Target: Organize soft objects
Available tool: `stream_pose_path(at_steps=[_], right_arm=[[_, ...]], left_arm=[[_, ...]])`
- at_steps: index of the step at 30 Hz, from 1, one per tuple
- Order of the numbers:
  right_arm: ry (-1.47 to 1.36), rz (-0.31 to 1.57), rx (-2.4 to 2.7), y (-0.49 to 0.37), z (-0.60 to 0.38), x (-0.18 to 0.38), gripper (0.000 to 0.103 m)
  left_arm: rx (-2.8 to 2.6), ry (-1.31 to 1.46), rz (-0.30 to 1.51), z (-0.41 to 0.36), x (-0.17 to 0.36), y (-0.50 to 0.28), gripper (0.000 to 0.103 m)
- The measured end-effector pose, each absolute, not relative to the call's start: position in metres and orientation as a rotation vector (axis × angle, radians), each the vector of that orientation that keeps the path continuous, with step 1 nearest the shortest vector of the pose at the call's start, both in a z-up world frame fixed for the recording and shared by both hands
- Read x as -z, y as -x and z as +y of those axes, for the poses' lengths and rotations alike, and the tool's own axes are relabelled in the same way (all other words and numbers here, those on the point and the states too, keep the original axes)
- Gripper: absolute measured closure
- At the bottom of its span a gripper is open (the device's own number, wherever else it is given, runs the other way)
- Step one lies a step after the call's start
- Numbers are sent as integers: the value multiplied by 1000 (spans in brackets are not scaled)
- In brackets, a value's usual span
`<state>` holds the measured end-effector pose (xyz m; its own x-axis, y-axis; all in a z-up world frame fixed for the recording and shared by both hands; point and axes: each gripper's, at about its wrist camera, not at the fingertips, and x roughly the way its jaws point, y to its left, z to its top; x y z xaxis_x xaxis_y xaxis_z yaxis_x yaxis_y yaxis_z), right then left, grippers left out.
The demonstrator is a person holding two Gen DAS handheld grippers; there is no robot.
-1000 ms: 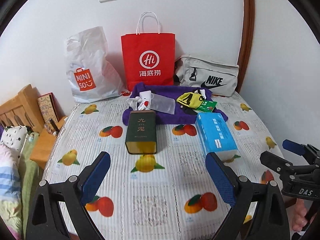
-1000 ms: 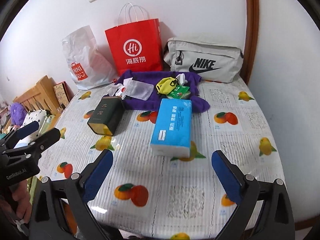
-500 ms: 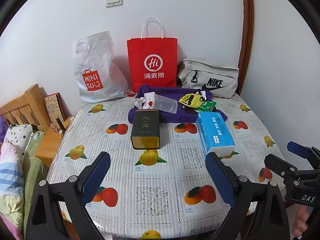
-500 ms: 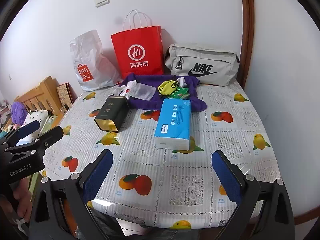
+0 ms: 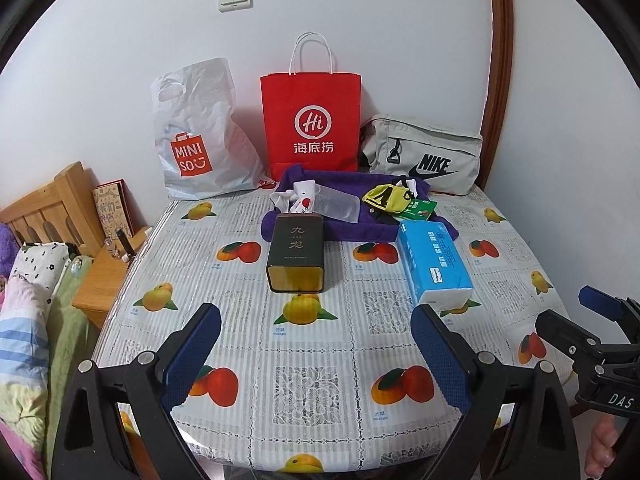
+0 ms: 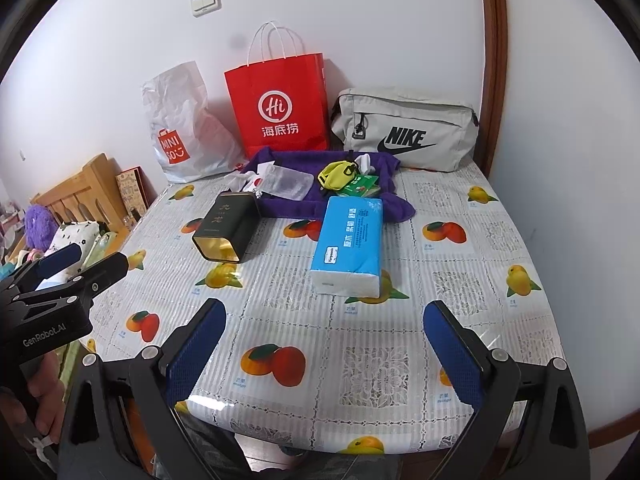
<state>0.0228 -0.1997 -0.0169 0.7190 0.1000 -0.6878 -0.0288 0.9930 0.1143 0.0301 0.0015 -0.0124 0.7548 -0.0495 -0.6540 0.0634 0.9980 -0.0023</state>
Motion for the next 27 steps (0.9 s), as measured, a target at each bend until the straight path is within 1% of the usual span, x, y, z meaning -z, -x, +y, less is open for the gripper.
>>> stream_pose_path(at_steps=[27], right_arm=[[-94, 756, -74, -16, -198, 10, 5]], left_arm=[[67, -23, 713, 2, 13, -27, 7]])
